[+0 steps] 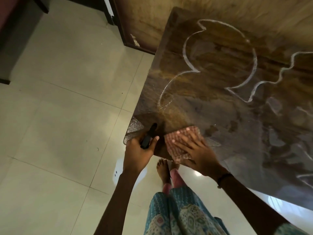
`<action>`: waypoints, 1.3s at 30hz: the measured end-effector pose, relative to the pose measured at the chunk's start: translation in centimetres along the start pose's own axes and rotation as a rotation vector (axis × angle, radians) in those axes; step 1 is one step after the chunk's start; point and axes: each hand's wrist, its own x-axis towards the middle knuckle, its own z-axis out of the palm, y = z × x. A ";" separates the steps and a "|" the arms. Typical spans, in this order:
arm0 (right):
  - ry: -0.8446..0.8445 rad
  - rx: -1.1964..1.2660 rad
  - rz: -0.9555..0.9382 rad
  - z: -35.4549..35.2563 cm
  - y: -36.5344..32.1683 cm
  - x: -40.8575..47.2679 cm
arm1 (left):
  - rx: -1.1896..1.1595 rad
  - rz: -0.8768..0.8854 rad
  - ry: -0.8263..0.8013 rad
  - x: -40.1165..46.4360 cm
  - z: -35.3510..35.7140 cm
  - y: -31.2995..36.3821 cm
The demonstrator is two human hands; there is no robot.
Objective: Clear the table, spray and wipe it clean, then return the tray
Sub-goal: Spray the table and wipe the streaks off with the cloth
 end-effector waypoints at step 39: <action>0.025 0.135 0.160 -1.0 2.0 2.5 | 0.037 -0.269 0.154 3.9 1.7 1.7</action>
